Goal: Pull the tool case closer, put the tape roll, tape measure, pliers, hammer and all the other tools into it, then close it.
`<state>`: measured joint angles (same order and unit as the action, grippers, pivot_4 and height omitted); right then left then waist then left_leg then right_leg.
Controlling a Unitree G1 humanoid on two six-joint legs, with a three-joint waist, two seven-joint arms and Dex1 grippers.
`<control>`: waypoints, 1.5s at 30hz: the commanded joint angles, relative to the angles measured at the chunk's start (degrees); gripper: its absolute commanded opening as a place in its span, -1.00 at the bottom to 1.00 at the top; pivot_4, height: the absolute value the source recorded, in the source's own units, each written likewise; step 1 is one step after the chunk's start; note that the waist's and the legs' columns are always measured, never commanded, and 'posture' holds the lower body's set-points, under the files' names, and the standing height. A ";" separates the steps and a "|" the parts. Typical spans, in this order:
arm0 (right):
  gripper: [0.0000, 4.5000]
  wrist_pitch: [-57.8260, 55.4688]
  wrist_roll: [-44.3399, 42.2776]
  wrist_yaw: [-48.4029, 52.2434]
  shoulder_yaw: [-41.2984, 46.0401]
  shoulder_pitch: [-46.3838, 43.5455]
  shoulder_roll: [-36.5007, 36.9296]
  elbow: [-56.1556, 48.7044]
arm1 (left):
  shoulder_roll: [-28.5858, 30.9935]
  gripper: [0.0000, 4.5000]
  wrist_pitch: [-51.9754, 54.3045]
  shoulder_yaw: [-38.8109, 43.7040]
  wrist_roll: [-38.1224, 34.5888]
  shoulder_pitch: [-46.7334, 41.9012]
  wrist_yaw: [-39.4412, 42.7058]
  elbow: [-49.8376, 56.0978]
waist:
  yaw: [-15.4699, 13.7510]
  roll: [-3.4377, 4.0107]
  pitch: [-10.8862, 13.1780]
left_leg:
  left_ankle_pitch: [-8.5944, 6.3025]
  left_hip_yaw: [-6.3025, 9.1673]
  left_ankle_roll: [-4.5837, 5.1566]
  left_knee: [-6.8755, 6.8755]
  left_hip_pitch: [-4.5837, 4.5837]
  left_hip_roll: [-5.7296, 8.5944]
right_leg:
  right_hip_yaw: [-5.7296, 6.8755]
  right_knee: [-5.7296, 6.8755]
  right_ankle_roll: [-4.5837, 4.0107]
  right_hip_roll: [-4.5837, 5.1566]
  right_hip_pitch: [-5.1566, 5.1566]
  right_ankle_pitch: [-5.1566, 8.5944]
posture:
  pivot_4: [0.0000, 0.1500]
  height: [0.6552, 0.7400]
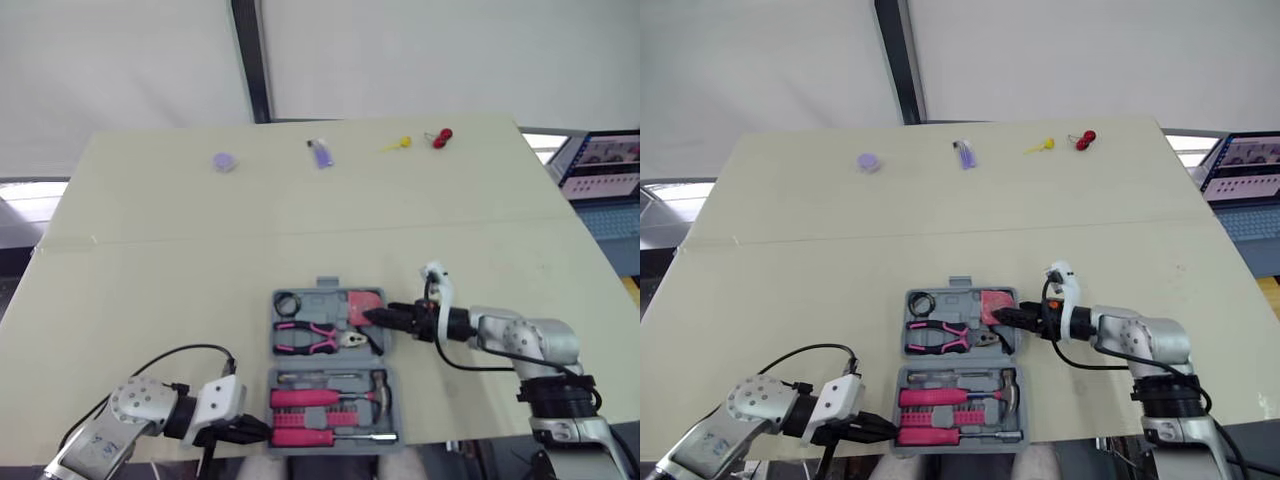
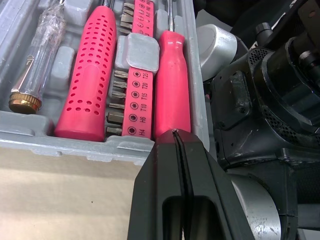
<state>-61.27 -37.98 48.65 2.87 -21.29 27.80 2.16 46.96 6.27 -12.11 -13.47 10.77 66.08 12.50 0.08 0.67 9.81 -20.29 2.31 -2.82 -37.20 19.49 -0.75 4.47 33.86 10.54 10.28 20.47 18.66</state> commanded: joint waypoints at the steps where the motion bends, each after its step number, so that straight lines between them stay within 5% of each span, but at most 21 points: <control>1: 0.99 0.78 -2.48 2.06 1.23 -0.61 0.64 -3.10 | 0.24 -1.00 1.73 -0.42 2.33 1.67 -1.77 -3.62 | 0.00 0.00 0.00 | 0.00 0.00 0.00 0.00 0.00 0.00 | 0.00 0.00 0.00 0.00 0.00 0.00 | 1.00 1.00; 21: 0.99 0.57 -6.47 6.70 0.51 -1.19 5.02 -7.73 | -2.00 -1.00 4.36 -0.21 1.97 2.66 -4.23 -1.02 | -0.27 0.03 -0.01 | 0.00 -0.01 0.00 -0.04 0.01 0.01 | 0.00 -0.01 0.00 0.01 -0.02 0.00 | 1.00 1.00; 45: 0.99 0.74 -7.60 16.28 -1.07 0.03 13.37 -13.57 | -9.42 -1.00 13.57 7.81 -7.51 7.16 -10.50 4.11 | -1.50 -0.01 0.01 | 0.00 -0.01 0.00 -0.16 0.06 0.02 | 0.00 -0.01 -0.02 0.02 -0.03 -0.01 | 1.00 1.00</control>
<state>-61.15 -43.49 62.56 2.23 -21.26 40.24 -8.36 37.72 19.36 -6.11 -20.70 17.45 57.89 17.07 -1.42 0.66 9.82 -20.29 2.31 -2.82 -37.36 19.56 -0.73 4.48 33.85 10.52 10.30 20.44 18.65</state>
